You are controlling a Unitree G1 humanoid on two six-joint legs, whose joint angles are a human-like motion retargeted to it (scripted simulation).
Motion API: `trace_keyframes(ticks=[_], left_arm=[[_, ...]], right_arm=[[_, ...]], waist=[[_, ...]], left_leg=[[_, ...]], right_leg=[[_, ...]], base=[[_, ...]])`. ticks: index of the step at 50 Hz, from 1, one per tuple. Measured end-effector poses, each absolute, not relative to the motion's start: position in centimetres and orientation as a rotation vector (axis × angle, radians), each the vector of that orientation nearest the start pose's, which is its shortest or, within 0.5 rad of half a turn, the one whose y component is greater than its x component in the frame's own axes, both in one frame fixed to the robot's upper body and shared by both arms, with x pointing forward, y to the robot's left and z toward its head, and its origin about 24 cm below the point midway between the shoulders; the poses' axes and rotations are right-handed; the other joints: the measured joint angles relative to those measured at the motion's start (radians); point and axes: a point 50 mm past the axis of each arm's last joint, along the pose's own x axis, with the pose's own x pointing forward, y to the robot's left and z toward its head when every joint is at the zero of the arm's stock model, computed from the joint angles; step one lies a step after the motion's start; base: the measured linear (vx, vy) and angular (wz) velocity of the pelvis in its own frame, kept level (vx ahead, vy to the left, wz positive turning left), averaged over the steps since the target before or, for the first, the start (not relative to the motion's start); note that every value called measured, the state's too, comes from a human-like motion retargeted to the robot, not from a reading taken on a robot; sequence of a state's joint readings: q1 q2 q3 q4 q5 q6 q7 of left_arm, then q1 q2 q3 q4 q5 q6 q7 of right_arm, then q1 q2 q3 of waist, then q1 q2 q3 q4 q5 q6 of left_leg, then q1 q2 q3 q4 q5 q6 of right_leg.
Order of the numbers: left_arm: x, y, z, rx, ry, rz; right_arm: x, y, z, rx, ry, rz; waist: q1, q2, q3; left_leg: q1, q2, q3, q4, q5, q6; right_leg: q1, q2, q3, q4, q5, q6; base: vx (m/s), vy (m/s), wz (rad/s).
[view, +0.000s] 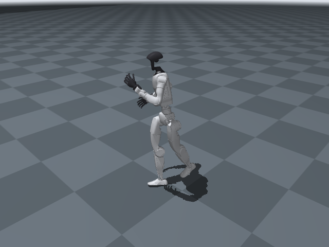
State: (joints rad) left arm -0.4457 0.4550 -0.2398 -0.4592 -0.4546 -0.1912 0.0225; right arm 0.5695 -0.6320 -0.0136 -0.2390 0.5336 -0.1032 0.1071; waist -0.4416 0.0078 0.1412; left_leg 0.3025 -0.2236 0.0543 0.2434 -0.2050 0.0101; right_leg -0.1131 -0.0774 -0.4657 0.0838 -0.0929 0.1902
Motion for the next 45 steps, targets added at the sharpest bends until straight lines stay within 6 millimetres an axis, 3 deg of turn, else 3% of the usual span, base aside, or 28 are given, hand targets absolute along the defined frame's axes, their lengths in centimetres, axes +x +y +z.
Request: trace_keyframes(ticks=[2,5,7,8,10,12,15,17,20,23,25,27,28,30,33,35,37,38,41,43,45], left_arm=[[23.7,11.1,23.6,-0.044,-0.855,-0.578],[24.6,12.7,20.4,-0.120,-0.703,-0.459],[24.9,15.5,16.6,-0.194,-0.540,-0.243],[24.3,17.1,14.7,-0.240,-0.472,-0.134],[22.0,19.3,12.0,-0.429,-0.393,-0.013],[19.6,20.9,10.7,-0.486,-0.333,0.031],[17.0,22.9,9.3,-0.397,-0.217,0.038],[15.7,23.7,8.2,-0.346,-0.136,0.038],[15.5,22.9,7.3,-0.369,-0.104,0.019],[19.1,20.3,8.8,-0.269,-0.204,-0.092],[22.8,18.1,10.0,-0.155,-0.258,-0.198],[26.2,16.6,11.4,-0.036,-0.303,-0.250],[27.7,16.1,12.6,0.005,-0.340,-0.250],[28.9,15.3,15.8,-0.072,-0.473,-0.214],[27.4,14.1,21.1,-0.512,-0.735,-0.229],[25.7,12.4,23.2,-1.093,-0.753,-0.370],[25.3,11.6,24.3,-0.641,-0.840,-0.451],[25.2,10.8,24.6,-0.509,-0.838,-0.448],[23.8,8.3,23.5,-0.396,-0.818,-0.525],[23.2,7.4,21.6,-0.364,-0.758,-0.545],[23.4,7.9,18.8,-0.320,-0.654,-0.507]], right_arm=[[13.8,-25.5,2.6,-0.074,0.237,0.004],[17.5,-23.8,3.4,-0.055,0.077,-0.068],[21.3,-21.4,6.5,-0.116,-0.106,0.052],[22.9,-19.8,8.6,-0.177,-0.206,0.144],[24.4,-16.2,12.1,-0.309,-0.408,0.287],[23.9,-12.9,14.4,-0.207,-0.530,0.387],[22.4,-9.3,16.4,0.004,-0.593,0.597],[21.7,-8.1,16.7,0.113,-0.562,0.737],[20.8,-8.4,15.4,0.154,-0.485,0.778],[21.6,-12.2,12.8,0.026,-0.399,0.549],[22.7,-15.4,10.3,-0.137,-0.298,0.367],[23.4,-18.0,8.8,-0.284,-0.260,0.198],[23.6,-19.2,8.5,-0.334,-0.245,0.137],[23.1,-20.4,8.9,-0.327,-0.264,0.086],[21.1,-20.9,11.4,-0.297,-0.348,0.152],[19.7,-21.2,11.9,-0.294,-0.333,0.171],[18.3,-22.2,11.7,-0.284,-0.247,0.229],[17.8,-22.5,11.5,-0.165,-0.191,0.248],[16.5,-22.3,9.8,0.038,-0.083,0.274],[16.7,-21.1,8.6,0.084,-0.049,0.320],[18.0,-19.4,7.8,0.022,-0.043,0.409]], waist=[[0.056,-0.046,-0.021],[0.084,0.006,-0.001],[0.098,0.055,0.038],[0.106,0.068,0.052],[0.156,0.040,0.063],[0.254,-0.020,0.047],[0.390,-0.077,0.022],[0.440,-0.067,0.023],[0.466,-0.022,0.062],[0.437,-0.002,0.128],[0.427,-0.024,0.162],[0.409,-0.071,0.182],[0.396,-0.093,0.189],[0.349,-0.110,0.190],[0.225,-0.066,0.145],[0.145,-0.027,0.100],[0.100,0.009,0.039],[0.092,0.028,0.010],[0.111,0.064,-0.052],[0.147,0.059,-0.053],[0.177,0.040,-0.030]], left_leg=[[-0.122,-0.012,0.072,0.337,-0.041,0.003],[-0.355,0.209,0.258,0.860,-0.146,0.055],[-0.483,0.333,0.270,1.038,-0.197,0.136],[-0.544,0.352,0.244,1.072,-0.217,0.160],[-0.616,0.315,0.187,1.020,-0.239,0.152],[-0.633,0.257,0.158,0.835,-0.212,0.129],[-0.585,0.237,0.161,0.426,-0.147,0.084],[-0.534,0.256,0.103,0.145,-0.097,0.036],[-0.485,0.290,-0.131,-0.091,-0.017,-0.026],[-0.473,0.319,-0.204,-0.024,-0.077,-0.048],[-0.495,0.307,-0.151,0.100,-0.232,-0.014],[-0.530,0.278,-0.073,0.223,-0.349,0.069],[-0.550,0.266,-0.031,0.280,-0.383,0.108],[-0.556,0.268,0.053,0.342,-0.419,0.138],[-0.486,0.294,0.164,0.253,-0.381,0.122],[-0.416,0.296,0.220,0.135,-0.290,0.113],[-0.376,0.299,0.257,0.048,-0.179,0.087],[-0.370,0.298,0.271,0.014,-0.121,0.076],[-0.325,0.286,0.250,-0.050,0.000,0.037],[-0.289,0.268,0.220,-0.029,0.021,0.052],[-0.305,0.259,0.199,0.135,-0.022,0.088]], right_leg=[[0.023,-0.018,0.031,0.048,-0.112,-0.081],[-0.041,0.022,0.156,0.226,-0.331,-0.211],[-0.089,0.067,0.249,0.344,-0.376,-0.239],[-0.094,0.088,0.299,0.366,-0.374,-0.240],[-0.071,0.106,0.429,0.356,-0.344,-0.200],[-0.036,0.100,0.585,0.305,-0.276,-0.156],[0.013,0.084,0.788,0.218,-0.158,-0.080],[0.047,0.096,0.863,0.170,-0.107,-0.049],[0.090,0.109,0.825,0.165,-0.128,-0.064],[0.048,0.096,0.644,0.386,-0.287,-0.129],[-0.059,0.061,0.559,0.657,-0.421,-0.172],[-0.170,0.020,0.546,0.884,-0.508,-0.216],[-0.219,0.003,0.553,0.966,-0.532,-0.235],[-0.273,-0.015,0.553,1.044,-0.543,-0.267],[-0.256,0.004,0.532,0.925,-0.504,-0.232],[-0.199,0.008,0.480,0.728,-0.463,-0.171],[-0.143,-0.032,0.330,0.499,-0.418,-0.125],[-0.128,-0.058,0.237,0.393,-0.393,-0.115],[-0.078,-0.079,0.059,0.143,-0.308,-0.082],[-0.056,-0.070,0.090,0.070,-0.276,-0.067],[-0.039,-0.065,0.194,0.065,-0.309,-0.072]], base=[[0.80,0.01,-2.05],[0.66,0.10,-1.92],[0.55,0.16,-2.49],[0.53,0.16,-2.94],[0.53,0.14,-3.40],[0.51,0.15,-3.86],[0.46,0.22,-3.67],[0.38,0.31,-3.35],[0.26,0.40,-2.79],[0.12,0.44,-1.65],[0.04,0.40,-1.42],[0.02,0.31,-1.68],[0.05,0.26,-1.89],[0.13,0.23,-2.05],[0.27,0.15,-2.02],[0.35,0.00,-1.82],[0.36,-0.14,-2.04],[0.35,-0.20,-2.41],[0.36,-0.25,-2.90],[0.35,-0.25,-3.51],[0.32,-0.20,-3.62]])
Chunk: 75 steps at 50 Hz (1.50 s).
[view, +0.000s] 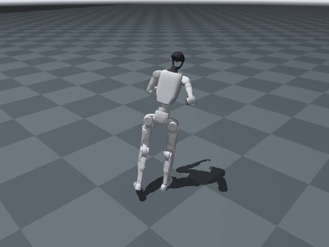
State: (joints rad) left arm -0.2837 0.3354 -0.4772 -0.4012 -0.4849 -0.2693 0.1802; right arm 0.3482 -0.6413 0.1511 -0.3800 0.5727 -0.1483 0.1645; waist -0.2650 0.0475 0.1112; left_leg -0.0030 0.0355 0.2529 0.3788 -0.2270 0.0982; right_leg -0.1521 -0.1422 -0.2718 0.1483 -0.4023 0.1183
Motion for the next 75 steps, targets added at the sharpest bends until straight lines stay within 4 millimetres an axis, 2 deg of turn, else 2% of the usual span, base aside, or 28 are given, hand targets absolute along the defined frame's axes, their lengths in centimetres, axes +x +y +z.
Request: trace_keyframes(ticks=[4,7,9,12,15,17,18,19,20,22,25,28,30,32,35,38,42,47,50,54,58,60,63,66,68,70,72,75], left_arm=[[24.4,13.8,10.1,-0.193,-0.323,-0.039],[22.0,18.6,4.8,-0.297,-0.082,0.274],[19.5,21.2,4.5,-0.323,-0.057,0.305],[16.9,23.8,6.7,-0.195,-0.097,0.200],[15.1,26.2,8.5,-0.107,-0.117,0.181],[14.4,27.4,9.5,-0.109,-0.157,0.240],[14.5,27.4,9.8,-0.131,-0.190,0.272],[14.9,27.0,9.9,-0.188,-0.238,0.301],[15.6,26.2,10.1,-0.265,-0.293,0.327],[18.0,24.2,11.4,-0.316,-0.414,0.295],[23.6,19.0,15.0,-0.426,-0.587,0.155],[27.9,12.3,22.5,-0.533,-0.785,-0.029],[27.0,9.4,28.3,-0.551,-0.985,-0.191],[24.5,8.2,32.7,-0.532,-1.198,-0.313],[21.1,6.9,35.8,-0.476,-1.409,-0.398],[20.1,4.5,35.6,-0.482,-1.380,-0.546],[22.8,3.6,31.8,-0.242,-1.213,-0.581],[25.8,8.4,22.5,-0.091,-0.875,-0.331],[24.6,13.9,15.6,-0.282,-0.545,-0.119],[17.9,21.8,10.7,-0.263,-0.267,0.066],[13.5,25.8,11.0,-0.068,-0.119,0.078],[12.5,26.8,11.7,-0.064,-0.097,0.080],[13.0,25.8,13.9,-0.151,-0.221,0.044],[15.6,22.2,17.0,-0.246,-0.479,-0.097],[18.1,19.1,19.2,-0.278,-0.688,-0.204],[20.6,16.4,22.3,-0.405,-0.913,-0.249],[22.1,14.6,24.9,-0.688,-1.018,-0.339],[21.9,14.4,28.8,-0.714,-1.242,-0.239]], right_arm=[[22.5,-15.1,9.0,-0.059,-0.182,0.497],[24.6,-10.3,13.6,0.087,-0.380,0.573],[24.0,-8.3,17.9,0.255,-0.555,0.626],[21.5,-8.4,23.2,0.467,-0.835,0.641],[18.9,-9.6,25.6,0.573,-1.016,0.636],[18.9,-9.9,26.1,-0.019,-1.191,0.323],[19.1,-9.7,25.8,-0.151,-1.195,0.306],[19.1,-8.9,24.7,0.170,-1.016,0.573],[18.7,-7.7,23.4,0.757,-0.765,0.927],[19.4,-8.2,20.9,0.622,-0.631,0.961],[20.6,-10.2,16.3,0.363,-0.458,0.783],[20.7,-13.3,11.0,-0.008,-0.306,0.500],[19.4,-15.4,9.4,-0.146,-0.225,0.462],[17.9,-16.9,9.4,-0.045,-0.165,0.487],[16.2,-19.1,9.6,0.175,-0.070,0.474],[15.4,-20.2,8.3,0.345,-0.067,0.292],[15.6,-20.4,6.5,0.405,-0.015,0.237],[20.5,-15.8,6.4,0.343,-0.051,0.366],[24.8,-12.2,11.3,0.182,-0.304,0.320],[26.0,-9.4,20.4,0.200,-0.734,0.209],[23.4,-9.0,24.4,0.213,-0.984,0.218],[22.1,-8.5,24.6,0.216,-1.008,0.322],[21.0,-7.5,22.2,0.246,-0.828,0.611],[20.8,-7.6,16.9,0.401,-0.486,0.767],[21.4,-9.0,13.2,0.231,-0.387,0.639],[21.6,-10.6,10.7,-0.230,-0.415,0.552],[20.4,-12.8,9.5,-0.311,-0.341,0.581],[17.8,-16.7,9.8,-0.227,-0.239,0.556]], waist=[[0.014,0.036,0.093],[0.075,0.027,0.181],[0.151,-0.022,0.172],[0.271,-0.107,0.111],[0.378,-0.164,0.049],[0.427,-0.174,0.041],[0.435,-0.164,0.042],[0.425,-0.145,0.054],[0.405,-0.122,0.070],[0.356,-0.101,0.082],[0.280,-0.137,0.085],[0.221,-0.196,0.084],[0.163,-0.190,0.072],[0.071,-0.136,0.042],[-0.079,-0.031,-0.009],[-0.168,-0.009,-0.045],[-0.148,-0.067,-0.066],[-0.001,-0.084,-0.044],[0.146,-0.067,-0.013],[0.398,-0.198,-0.030],[0.626,-0.318,-0.053],[0.681,-0.297,-0.037],[0.622,-0.169,0.043],[0.517,-0.060,0.140],[0.463,-0.056,0.165],[0.388,-0.099,0.144],[0.242,-0.110,0.081],[-0.019,-0.022,-0.005]], left_leg=[[-0.215,0.054,-0.082,0.628,-0.093,-0.034],[-0.315,0.034,-0.131,0.864,-0.191,0.018],[-0.385,0.009,-0.124,0.891,-0.236,0.074],[-0.482,-0.032,-0.100,0.735,-0.253,0.130],[-0.468,-0.029,-0.032,0.357,-0.235,0.104],[-0.376,-0.022,-0.005,0.053,-0.220,0.038],[-0.329,-0.013,-0.002,-0.059,-0.210,0.004],[-0.277,0.002,0.012,-0.133,-0.191,-0.034],[-0.222,0.020,0.031,-0.187,-0.166,-0.074],[-0.145,0.058,0.073,-0.164,-0.168,-0.085],[-0.115,0.050,0.052,-0.002,-0.351,-0.026],[-0.163,0.001,0.020,0.155,-0.480,0.044],[-0.148,-0.011,0.004,0.151,-0.491,0.043],[-0.102,-0.006,-0.031,0.059,-0.437,0.021],[-0.032,0.007,-0.110,-0.094,-0.268,-0.011],[0.038,-0.039,-0.196,-0.167,-0.067,-0.043],[0.139,-0.100,-0.293,-0.154,0.120,-0.046],[-0.135,-0.092,-0.217,0.568,-0.022,0.004],[-0.348,-0.011,-0.148,0.893,-0.136,0.069],[-0.488,-0.040,-0.052,0.791,-0.221,0.115],[-0.455,-0.103,0.033,0.226,-0.171,0.057],[-0.357,-0.110,0.036,-0.113,-0.105,-0.034],[-0.226,-0.083,0.029,-0.260,-0.075,-0.110],[-0.123,-0.034,-0.050,-0.086,-0.214,-0.071],[-0.098,-0.019,-0.103,0.030,-0.323,-0.044],[-0.113,-0.033,-0.129,0.076,-0.374,-0.011],[-0.106,-0.032,-0.164,0.033,-0.347,-0.026],[-0.064,0.016,-0.250,-0.082,-0.207,-0.069]], right_leg=[[-0.001,0.078,0.232,0.110,-0.152,-0.110],[0.049,0.111,0.386,0.134,-0.196,-0.169],[0.073,0.082,0.450,0.129,-0.176,-0.137],[0.113,-0.001,0.458,0.050,-0.037,-0.067],[0.141,-0.043,0.457,0.006,0.160,-0.027],[0.184,-0.034,0.464,-0.003,0.272,0.010],[0.213,-0.021,0.451,0.002,0.309,0.025],[0.250,-0.004,0.422,0.024,0.330,0.026],[0.290,0.014,0.385,0.055,0.344,0.021],[0.288,0.034,0.284,0.275,0.296,0.002],[0.142,-0.017,0.181,0.755,0.116,-0.047],[-0.068,-0.049,0.179,1.045,-0.046,-0.104],[-0.174,-0.024,0.161,1.069,-0.096,-0.116],[-0.240,0.033,0.128,0.935,-0.097,-0.101],[-0.245,0.104,0.042,0.519,-0.021,-0.078],[-0.152,0.094,-0.106,0.068,0.099,-0.013],[-0.055,0.081,-0.120,-0.073,0.147,0.029],[-0.001,0.076,0.014,0.078,-0.057,-0.094],[-0.036,0.100,0.088,0.243,-0.187,-0.140],[0.056,0.053,0.217,0.183,-0.115,-0.066],[0.189,-0.007,0.303,0.046,0.187,0.040],[0.304,0.020,0.342,-0.023,0.345,0.063],[0.527,0.106,0.351,-0.071,0.488,0.020],[0.571,0.137,0.158,0.214,0.404,-0.036],[0.439,0.070,0.036,0.567,0.236,-0.083],[0.222,0.000,0.025,0.853,0.075,-0.147],[0.030,-0.002,0.040,0.929,0.005,-0.138],[-0.155,0.027,0.006,0.761,0.023,-0.091]], base=[[0.32,-0.04,-3.35],[0.45,0.03,-2.89],[0.63,0.06,-1.93],[0.72,0.13,-0.82],[0.78,0.21,-0.86],[0.80,0.29,-1.28],[0.81,0.33,-0.93],[0.81,0.35,-0.51],[0.81,0.36,-0.07],[0.78,0.38,0.29],[0.69,0.35,0.53],[0.64,0.26,0.65],[0.72,0.19,0.70],[0.83,0.13,0.86],[0.93,0.02,1.13],[1.02,-0.11,1.19],[1.02,-0.20,0.32],[0.88,-0.16,-0.67],[0.88,-0.11,-1.43],[1.09,-0.09,-1.71],[1.26,0.06,-1.13],[1.29,0.18,-0.64],[1.23,0.21,0.79],[1.17,0.11,1.66],[1.10,0.00,1.09],[1.06,-0.07,0.85],[1.09,-0.12,1.36],[1.17,-0.24,1.56]])
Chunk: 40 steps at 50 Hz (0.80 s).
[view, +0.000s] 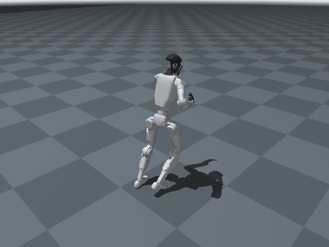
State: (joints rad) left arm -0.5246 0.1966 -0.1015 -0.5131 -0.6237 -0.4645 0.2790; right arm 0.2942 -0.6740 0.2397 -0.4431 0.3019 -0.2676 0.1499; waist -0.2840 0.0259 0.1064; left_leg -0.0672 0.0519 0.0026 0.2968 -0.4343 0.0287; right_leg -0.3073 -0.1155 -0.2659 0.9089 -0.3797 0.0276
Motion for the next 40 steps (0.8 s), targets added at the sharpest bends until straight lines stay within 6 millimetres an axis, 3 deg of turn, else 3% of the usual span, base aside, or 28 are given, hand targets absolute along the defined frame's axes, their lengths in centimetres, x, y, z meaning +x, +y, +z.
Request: trace_keyframes(ticks=[2,4,6,8,10,11,12,13,16,19,21,23,25,28,30,32,35,37,40], left_arm=[[21.0,14.1,30.0,-0.744,-1.307,-0.274],[20.9,13.3,30.6,-0.621,-1.294,-0.243],[20.4,12.4,30.2,-0.620,-1.245,-0.373],[20.0,11.8,29.1,-0.565,-1.179,-0.494],[20.0,11.7,27.1,-0.437,-1.100,-0.546],[20.5,12.2,25.5,-0.418,-1.007,-0.509],[21.1,12.6,23.6,-0.392,-0.910,-0.468],[21.6,13.0,21.3,-0.350,-0.805,-0.420],[20.8,15.7,15.7,-0.408,-0.531,-0.270],[17.7,18.7,14.0,-0.520,-0.426,-0.175],[15.9,20.8,14.3,-0.507,-0.409,-0.116],[14.7,22.7,14.7,-0.464,-0.410,-0.055],[13.6,24.0,14.9,-0.431,-0.430,0.008],[13.3,24.0,14.9,-0.470,-0.511,0.094],[14.6,22.8,15.1,-0.525,-0.567,0.086],[17.7,20.3,15.4,-0.522,-0.595,-0.043],[23.3,14.9,17.9,-0.429,-0.674,-0.258],[24.8,12.4,22.3,-0.448,-0.822,-0.321],[23.2,13.2,27.8,-0.440,-1.101,-0.341]], right_arm=[[16.7,-18.4,9.9,-0.238,-0.189,0.498],[16.5,-19.5,9.9,-0.193,-0.108,0.495],[16.9,-19.9,9.7,-0.248,-0.089,0.501],[18.0,-19.5,9.7,-0.290,-0.118,0.500],[19.8,-18.1,9.5,-0.265,-0.160,0.503],[21.1,-17.3,9.6,-0.220,-0.184,0.505],[22.5,-16.1,9.9,-0.183,-0.213,0.513],[23.8,-14.3,10.3,-0.159,-0.256,0.530],[26.3,-9.5,16.0,-0.215,-0.541,0.600],[25.1,-6.8,21.2,-0.128,-0.793,0.635],[23.8,-5.8,22.9,-0.004,-0.873,0.668],[22.6,-5.0,23.5,0.113,-0.894,0.739],[21.6,-4.3,23.4,0.214,-0.877,0.831],[20.4,-3.5,21.5,0.250,-0.790,0.970],[20.4,-3.8,19.2,0.251,-0.686,0.984],[21.3,-5.1,16.0,0.227,-0.551,0.849],[22.0,-8.0,10.9,0.156,-0.350,0.597],[21.3,-10.4,9.3,0.228,-0.244,0.563],[18.3,-14.8,8.8,0.271,-0.149,0.551]], waist=[[-0.104,0.051,-0.013],[-0.156,0.067,-0.002],[-0.169,0.035,0.037],[-0.152,-0.027,0.099],[-0.117,-0.095,0.152],[-0.090,-0.050,0.123],[-0.059,-0.026,0.113],[-0.020,-0.039,0.141],[0.121,-0.061,0.120],[0.305,-0.143,0.057],[0.447,-0.218,0.030],[0.576,-0.253,0.031],[0.662,-0.212,0.047],[0.642,-0.100,0.105],[0.578,-0.012,0.181],[0.516,0.044,0.252],[0.447,-0.002,0.319],[0.396,-0.136,0.166],[0.199,-0.059,0.051]], left_leg=[[0.077,0.037,-0.021,-0.098,0.155,-0.039],[0.175,0.045,-0.020,-0.183,0.316,-0.061],[0.305,0.033,-0.023,-0.224,0.426,-0.063],[0.409,-0.001,-0.047,-0.150,0.460,-0.024],[0.396,-0.059,-0.047,0.133,0.388,0.021],[0.223,-0.020,-0.007,0.422,0.308,-0.012],[0.096,0.003,0.022,0.651,0.237,-0.009],[0.061,-0.007,0.026,0.758,0.186,0.064],[-0.204,-0.015,0.061,1.008,0.078,0.150],[-0.402,-0.071,0.115,0.899,0.039,0.195],[-0.431,-0.101,0.177,0.618,0.048,0.194],[-0.354,-0.100,0.258,0.217,0.094,0.134],[-0.231,-0.060,0.356,-0.130,0.122,0.007],[-0.116,-0.018,0.449,-0.260,0.110,-0.121],[-0.029,0.019,0.408,-0.188,0.115,-0.137],[0.047,0.070,0.321,-0.035,0.009,-0.100],[0.080,0.034,0.254,0.174,-0.172,-0.029],[-0.091,-0.093,0.232,0.250,-0.218,0.106],[-0.023,-0.082,0.133,0.141,-0.153,0.051]], right_leg=[[-0.027,0.020,-0.009,-0.277,0.068,0.023],[-0.018,0.025,0.009,-0.575,0.120,0.039],[0.013,0.022,0.044,-0.757,0.105,0.069],[0.073,0.012,0.071,-0.808,0.108,0.090],[0.149,-0.014,0.095,-0.771,0.142,0.077],[0.089,0.026,0.116,-0.694,0.096,0.009],[0.055,0.056,0.138,-0.620,0.044,-0.036],[0.075,0.063,0.163,-0.554,-0.016,-0.036],[0.059,0.088,0.226,-0.442,-0.130,-0.019],[0.140,0.058,0.286,-0.560,-0.064,0.043],[0.220,0.026,0.345,-0.678,0.070,0.098],[0.324,0.020,0.417,-0.778,0.232,0.148],[0.472,0.060,0.490,-0.864,0.380,0.171],[0.708,0.105,0.495,-0.919,0.498,0.129],[0.811,0.140,0.366,-0.803,0.462,0.061],[0.783,0.134,0.175,-0.476,0.321,0.009],[0.554,0.018,0.088,0.075,0.064,-0.065],[0.126,-0.073,0.179,0.384,0.007,0.043],[-0.065,0.021,0.190,0.262,0.006,0.056]], base=[[1.25,-0.44,0.61],[1.30,-0.55,-0.22],[1.33,-0.56,-0.81],[1.30,-0.46,-1.14],[1.22,-0.36,-1.30],[1.14,-0.28,-1.41],[1.10,-0.25,-1.44],[1.11,-0.25,-1.44],[1.16,-0.20,-1.27],[1.29,-0.15,-1.06],[1.39,-0.05,-1.42],[1.45,0.10,-1.74],[1.48,0.25,-1.48],[1.41,0.31,-0.03],[1.29,0.29,1.16],[1.21,0.26,1.44],[1.13,0.18,1.04],[1.19,0.13,0.76],[1.27,0.12,1.48]])
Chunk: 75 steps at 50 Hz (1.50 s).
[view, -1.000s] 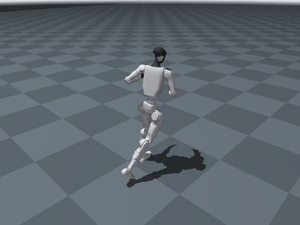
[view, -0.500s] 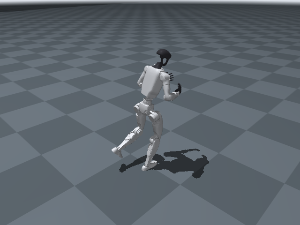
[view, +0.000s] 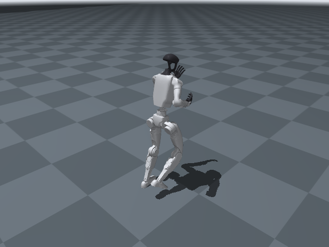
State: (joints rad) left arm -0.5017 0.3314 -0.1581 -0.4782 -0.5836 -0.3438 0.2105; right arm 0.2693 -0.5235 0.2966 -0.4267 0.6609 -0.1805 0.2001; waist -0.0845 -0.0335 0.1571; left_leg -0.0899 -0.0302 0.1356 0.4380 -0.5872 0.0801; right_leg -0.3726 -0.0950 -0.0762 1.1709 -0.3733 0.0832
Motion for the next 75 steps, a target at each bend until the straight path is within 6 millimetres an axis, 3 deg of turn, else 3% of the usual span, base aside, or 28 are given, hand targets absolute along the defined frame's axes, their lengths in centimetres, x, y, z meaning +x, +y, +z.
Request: trace_keyframes(ticks=[2,4,7,10,12,15,18,20,23,25,28,30,33,35,38,40,42,45,48,50,52,55,57,61,65,68,70,75], left_arm=[[22.1,14.2,29.3,-0.371,-1.229,-0.294],[21.4,14.9,30.1,-0.442,-1.275,-0.268],[21.1,15.3,30.1,-0.468,-1.264,-0.292],[21.1,15.6,28.0,-0.415,-1.152,-0.320],[21.8,16.0,25.0,-0.359,-1.007,-0.299],[23.4,16.7,17.5,-0.317,-0.658,-0.166],[21.7,18.1,11.2,-0.375,-0.375,-0.063],[19.2,19.1,9.9,-0.453,-0.287,-0.073],[16.6,20.8,10.5,-0.445,-0.216,-0.116],[15.6,21.9,11.2,-0.399,-0.203,-0.126],[15.2,22.7,12.7,-0.324,-0.263,-0.156],[15.8,22.2,13.9,-0.437,-0.373,-0.150],[19.0,19.5,15.8,-0.277,-0.511,-0.284],[22.4,15.8,17.0,-0.335,-0.583,-0.397],[24.8,10.5,22.0,-0.360,-0.770,-0.513],[24.0,8.8,26.0,-0.334,-0.944,-0.586],[22.7,8.7,28.6,-0.281,-1.079,-0.609],[21.4,9.5,29.5,-0.227,-1.156,-0.601],[21.5,10.8,28.8,-0.208,-1.122,-0.581],[22.0,11.5,27.7,-0.153,-1.077,-0.542],[22.6,12.1,26.3,-0.102,-1.016,-0.488],[23.9,13.0,24.1,-0.025,-0.940,-0.331],[25.2,14.3,21.8,-0.023,-0.843,-0.170],[25.1,18.3,15.9,-0.180,-0.592,0.081],[20.5,20.9,13.2,-0.183,-0.477,0.161],[18.4,21.9,11.4,-0.164,-0.345,0.128],[17.4,22.2,10.6,-0.161,-0.274,0.103],[15.6,21.6,10.7,-0.203,-0.224,0.043]], right_arm=[[16.8,-17.3,8.7,0.219,-0.083,0.541],[15.9,-19.1,7.9,0.177,0.007,0.519],[15.8,-20.5,6.9,0.047,0.087,0.513],[17.2,-19.9,6.8,-0.165,0.065,0.558],[19.0,-18.0,6.1,-0.186,0.030,0.575],[23.2,-13.7,5.6,-0.129,-0.038,0.572],[26.4,-10.0,9.8,-0.243,-0.270,0.612],[26.4,-8.1,13.2,-0.151,-0.423,0.624],[24.8,-6.4,16.3,0.069,-0.549,0.669],[23.7,-5.3,17.6,0.138,-0.603,0.743],[21.8,-3.9,18.4,0.168,-0.651,0.891],[20.7,-3.4,17.9,0.171,-0.639,0.957],[20.7,-4.8,14.5,0.223,-0.470,0.924],[21.6,-6.5,10.1,0.270,-0.271,0.748],[21.5,-10.2,5.4,0.117,-0.079,0.575],[20.3,-12.3,4.9,0.153,-0.021,0.598],[19.1,-13.6,5.5,0.233,0.011,0.637],[18.2,-15.3,6.5,0.152,0.014,0.661],[18.2,-16.7,7.0,0.102,0.018,0.614],[17.7,-17.8,7.0,0.082,0.015,0.542],[16.8,-18.7,7.0,0.044,0.004,0.452],[17.1,-19.0,6.6,-0.005,-0.041,0.315],[19.4,-18.4,5.7,-0.037,-0.071,0.226],[24.2,-15.9,6.9,-0.112,-0.189,0.202],[22.5,-13.2,9.3,0.111,-0.271,0.368],[21.4,-12.7,9.7,0.066,-0.235,0.558],[20.8,-13.1,9.7,0.053,-0.222,0.591],[20.4,-14.8,10.4,0.031,-0.298,0.420]], waist=[[-0.118,0.113,-0.075],[-0.217,0.147,-0.104],[-0.307,0.104,-0.092],[-0.291,0.036,-0.014],[-0.234,-0.016,0.057],[-0.128,0.013,0.111],[0.035,0.036,0.028],[0.189,-0.017,-0.040],[0.424,-0.158,-0.084],[0.550,-0.205,-0.069],[0.643,-0.141,-0.002],[0.651,-0.081,0.060],[0.623,-0.015,0.177],[0.586,-0.038,0.238],[0.469,-0.137,0.219],[0.342,-0.158,0.150],[0.202,-0.116,0.069],[0.019,-0.039,-0.010],[-0.114,-0.047,-0.015],[-0.154,-0.069,0.003],[-0.145,-0.102,0.027],[-0.101,-0.125,0.068],[-0.092,-0.097,0.107],[-0.106,-0.061,0.110],[0.017,-0.131,0.044],[0.142,-0.170,0.026],[0.215,-0.143,0.028],[0.297,-0.033,0.045]], left_leg=[[0.043,0.062,-0.057,-0.102,0.140,-0.098],[0.122,0.055,-0.122,-0.180,0.290,-0.121],[0.311,0.017,-0.200,-0.300,0.504,-0.149],[0.498,0.002,-0.215,-0.304,0.608,-0.123],[0.495,-0.022,-0.126,-0.050,0.504,-0.052],[0.236,0.088,0.036,0.541,0.243,0.087],[-0.132,0.139,0.034,0.828,0.112,0.176],[-0.302,0.104,0.032,0.793,0.097,0.182],[-0.371,0.010,0.115,0.394,0.157,0.166],[-0.305,-0.018,0.165,-0.002,0.239,0.094],[-0.172,0.010,0.229,-0.401,0.282,-0.071],[-0.123,0.020,0.245,-0.468,0.309,-0.126],[-0.055,0.024,0.134,-0.292,0.307,-0.042],[-0.086,-0.009,0.051,-0.047,0.167,0.043],[-0.166,-0.070,0.002,0.138,0.053,0.064],[-0.157,-0.073,-0.022,0.101,0.054,0.053],[-0.094,-0.033,-0.027,-0.009,0.105,0.030],[0.039,0.018,-0.010,-0.177,0.239,-0.011],[0.234,-0.020,-0.008,-0.306,0.385,-0.024],[0.356,-0.039,-0.024,-0.311,0.441,-0.017],[0.396,-0.072,-0.049,-0.151,0.440,0.015],[0.292,-0.075,-0.006,0.318,0.346,0.055],[0.170,0.022,0.048,0.625,0.231,0.098],[-0.133,0.131,0.043,0.903,0.089,0.179],[-0.250,0.048,0.031,0.575,0.136,0.165],[-0.167,0.033,0.024,0.056,0.263,0.101],[-0.107,0.070,-0.019,-0.242,0.355,0.035],[-0.097,0.225,-0.138,-0.403,0.600,-0.137]], right_leg=[[-0.016,0.049,-0.074,-0.346,0.038,-0.069],[0.043,0.032,-0.154,-0.739,0.129,-0.035],[0.130,-0.015,-0.246,-1.112,0.158,0.076],[0.198,-0.027,-0.227,-1.132,0.157,0.118],[0.278,-0.053,-0.184,-1.053,0.168,0.071],[0.258,-0.028,-0.139,-0.816,-0.014,-0.051],[0.162,0.009,-0.130,-0.689,-0.109,-0.071],[0.178,0.011,-0.113,-0.738,-0.088,-0.061],[0.269,-0.057,-0.070,-0.871,0.055,-0.001],[0.379,-0.065,-0.050,-0.967,0.182,0.033],[0.643,0.006,-0.028,-1.084,0.333,0.028],[0.802,0.047,-0.013,-1.104,0.396,0.007],[0.894,0.074,-0.081,-0.871,0.371,-0.015],[0.807,0.013,-0.184,-0.548,0.230,-0.034],[0.510,-0.109,-0.199,-0.149,0.010,-0.076],[0.303,-0.110,-0.133,-0.078,-0.050,-0.090],[0.153,-0.054,-0.065,-0.190,-0.045,-0.096],[0.073,0.010,-0.016,-0.593,0.071,-0.069],[0.132,-0.021,-0.096,-1.012,0.221,0.056],[0.167,-0.031,-0.202,-1.119,0.206,0.141],[0.211,-0.041,-0.255,-1.120,0.212,0.157],[0.257,-0.015,-0.171,-1.028,0.194,0.037],[0.219,0.037,-0.099,-0.838,0.032,-0.065],[0.131,0.119,-0.003,-0.618,-0.075,-0.078],[0.198,0.130,0.198,-0.710,0.068,0.009],[0.287,0.126,0.356,-0.787,0.203,0.073],[0.353,0.148,0.424,-0.812,0.250,0.080],[0.441,0.159,0.319,-0.662,0.119,0.004]], base=[[1.31,0.02,1.48],[1.44,-0.15,1.72],[1.48,-0.32,1.32],[1.36,-0.35,-0.01],[1.22,-0.28,-0.88],[1.11,-0.19,-0.77],[1.14,-0.18,-0.49],[1.25,-0.18,-0.69],[1.34,0.03,-0.64],[1.40,0.14,-0.53],[1.41,0.17,0.08],[1.33,0.13,1.08],[1.23,0.04,1.80],[1.14,-0.06,2.11],[1.04,-0.13,1.61],[0.99,-0.17,0.89],[1.00,-0.22,0.26],[1.06,-0.28,-0.19],[1.18,-0.33,-0.33],[1.21,-0.32,-0.78],[1.14,-0.28,-1.36],[1.00,-0.18,-1.85],[0.86,-0.07,-1.77],[0.81,-0.05,-1.72],[0.82,0.04,-2.74],[0.81,0.21,-3.03],[0.78,0.34,-2.79],[0.64,0.44,-2.13]])
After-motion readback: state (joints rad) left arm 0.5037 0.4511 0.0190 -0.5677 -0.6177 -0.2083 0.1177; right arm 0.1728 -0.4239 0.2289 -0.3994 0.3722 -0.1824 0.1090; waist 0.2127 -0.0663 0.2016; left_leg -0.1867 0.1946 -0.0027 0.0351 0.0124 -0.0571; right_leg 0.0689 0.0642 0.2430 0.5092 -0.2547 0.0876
